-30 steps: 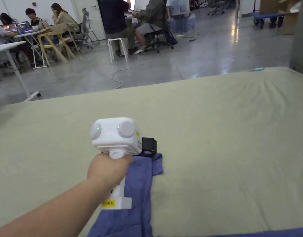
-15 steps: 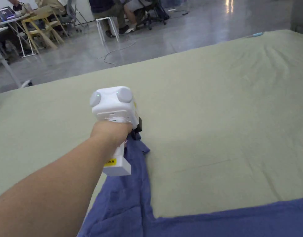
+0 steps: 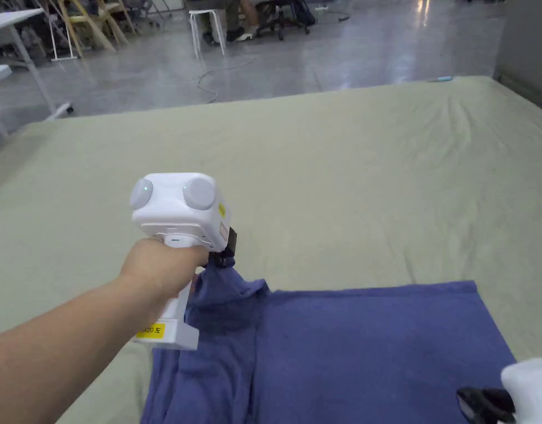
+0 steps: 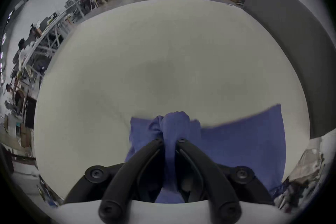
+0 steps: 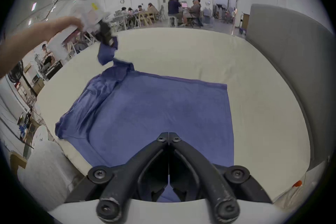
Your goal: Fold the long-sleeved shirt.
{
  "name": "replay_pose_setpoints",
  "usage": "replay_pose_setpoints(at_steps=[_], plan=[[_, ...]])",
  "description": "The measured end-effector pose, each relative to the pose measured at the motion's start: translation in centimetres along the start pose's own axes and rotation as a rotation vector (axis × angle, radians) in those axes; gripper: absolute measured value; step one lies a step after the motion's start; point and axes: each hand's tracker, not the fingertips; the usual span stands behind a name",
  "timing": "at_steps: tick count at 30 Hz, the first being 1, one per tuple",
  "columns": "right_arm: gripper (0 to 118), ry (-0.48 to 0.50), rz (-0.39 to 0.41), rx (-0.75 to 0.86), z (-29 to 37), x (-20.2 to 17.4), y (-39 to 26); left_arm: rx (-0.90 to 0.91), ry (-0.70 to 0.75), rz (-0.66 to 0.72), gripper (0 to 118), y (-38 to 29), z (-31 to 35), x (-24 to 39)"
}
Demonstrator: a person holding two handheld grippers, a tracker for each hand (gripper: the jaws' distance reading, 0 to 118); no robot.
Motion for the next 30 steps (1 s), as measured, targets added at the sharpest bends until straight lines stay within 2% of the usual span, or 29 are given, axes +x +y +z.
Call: replay_pose_setpoints(at_steps=[2,4,6,9,10,11,12,13,14,15,16,18,20,23,24,26,27,28,30], plan=[[0,0.004,-0.017,0.002,0.4,0.1,-0.3,0.022,-0.007,-0.005,3,-4.5,1.0,-0.2],[0,0.001,-0.029,-0.002,0.6,0.1,-0.9,0.042,0.063,-0.045,3,-8.7,2.2,0.4],[0,-0.006,-0.036,-0.027,0.5,0.1,-1.2,0.036,0.046,-0.049,3,-12.3,2.7,0.4],[0,-0.017,-0.041,-0.048,0.1,-0.2,-1.5,0.008,0.012,0.026,3,-16.4,2.5,-0.1],[0,-0.020,-0.038,-0.054,-0.3,-0.3,-1.5,0.008,-0.001,0.054,7,-17.3,1.8,-0.3],[0,-0.030,-0.029,-0.055,-0.4,-0.7,-1.6,0.010,-0.015,0.070,27,-18.0,1.2,-0.5],[0,-0.047,-0.005,-0.052,-0.4,-1.0,-1.8,0.019,-0.019,0.096,60,-18.8,0.3,-0.8],[0,-0.056,0.013,-0.051,-0.5,-1.4,-1.9,-0.004,-0.003,0.114,102,-19.5,-0.8,-1.0],[0,-0.052,0.020,-0.048,-0.7,-1.4,-1.9,-0.064,-0.027,0.133,117,-20.3,-2.1,-1.2],[0,-0.043,0.014,-0.045,-0.6,-1.3,-1.9,-0.043,-0.037,0.124,111,-20.2,-2.0,-1.5],[0,-0.029,-0.006,-0.043,-0.6,-1.2,-1.9,-0.133,-0.069,0.169,109,-20.7,-2.4,-1.8],[0,-0.017,-0.050,-0.035,-0.4,-0.5,-1.9,-0.158,-0.065,0.265,109,-21.1,-0.9,-2.8],[0,-0.028,-0.081,-0.014,0.2,0.2,-1.9,0.014,-0.168,0.350,109,-21.5,-0.9,-3.2],[0,-0.027,-0.166,0.009,0.7,1.5,-1.8,0.191,-0.218,0.346,107,-22.6,5.6,-3.8],[0,-0.028,-0.189,0.006,0.7,1.7,-1.8,0.195,-0.214,0.308,92,-23.2,7.1,-3.8],[0,-0.033,-0.227,-0.009,0.5,2.3,-1.9,0.154,-0.143,0.139,0,-24.7,9.4,-3.0],[0,-0.037,-0.238,-0.023,0.4,2.5,-1.9,0.203,-0.057,0.053,0,-25.8,9.6,-2.2],[0,-0.038,-0.240,-0.028,0.4,2.5,-2.0,0.327,0.023,0.016,0,-27.1,10.5,-1.9],[0,-0.038,-0.239,-0.032,0.2,2.6,-2.0,0.280,-0.056,0.051,0,-28.5,10.0,-2.2]])
